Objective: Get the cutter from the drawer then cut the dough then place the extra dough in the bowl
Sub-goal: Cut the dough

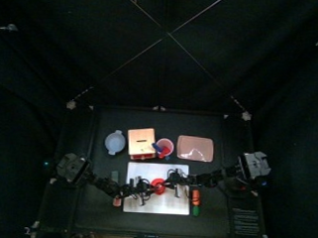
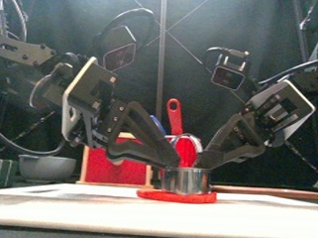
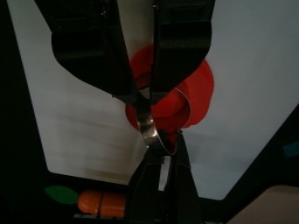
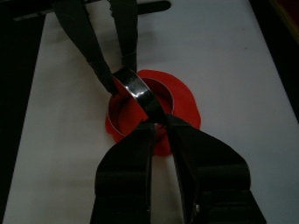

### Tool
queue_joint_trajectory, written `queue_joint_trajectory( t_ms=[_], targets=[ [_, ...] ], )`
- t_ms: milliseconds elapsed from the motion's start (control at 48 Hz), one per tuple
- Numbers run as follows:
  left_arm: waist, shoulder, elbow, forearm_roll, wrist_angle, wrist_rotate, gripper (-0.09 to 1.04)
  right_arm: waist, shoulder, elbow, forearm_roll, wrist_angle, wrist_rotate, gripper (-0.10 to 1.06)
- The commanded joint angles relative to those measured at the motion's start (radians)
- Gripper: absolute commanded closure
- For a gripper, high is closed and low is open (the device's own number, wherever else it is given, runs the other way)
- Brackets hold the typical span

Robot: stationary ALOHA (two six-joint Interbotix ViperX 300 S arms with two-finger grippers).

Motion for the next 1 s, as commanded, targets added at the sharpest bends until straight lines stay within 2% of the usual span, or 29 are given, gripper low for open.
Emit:
queue_joint_trajectory(
  t_ms=[21,188,458,1000],
  targets=[
    [0.026,0.006,0.017,-0.014,0.054,0.000,0.38,0.003,0.011,-0.003,0.002,0.028,0.005,0.38],
    [0.026,-0.003,0.014,-0.008,0.055,0.006,0.31,0.003,0.000,-0.008,-0.005,0.028,0.003,0.33],
    [0.026,-0.017,0.012,0.021,0.055,0.012,0.18,0.006,-0.018,-0.011,-0.008,0.028,0.002,0.32],
    [0.035,-0.071,0.018,0.101,0.043,0.015,0.17,0.008,-0.051,-0.011,-0.014,0.028,-0.006,0.32]
  ],
)
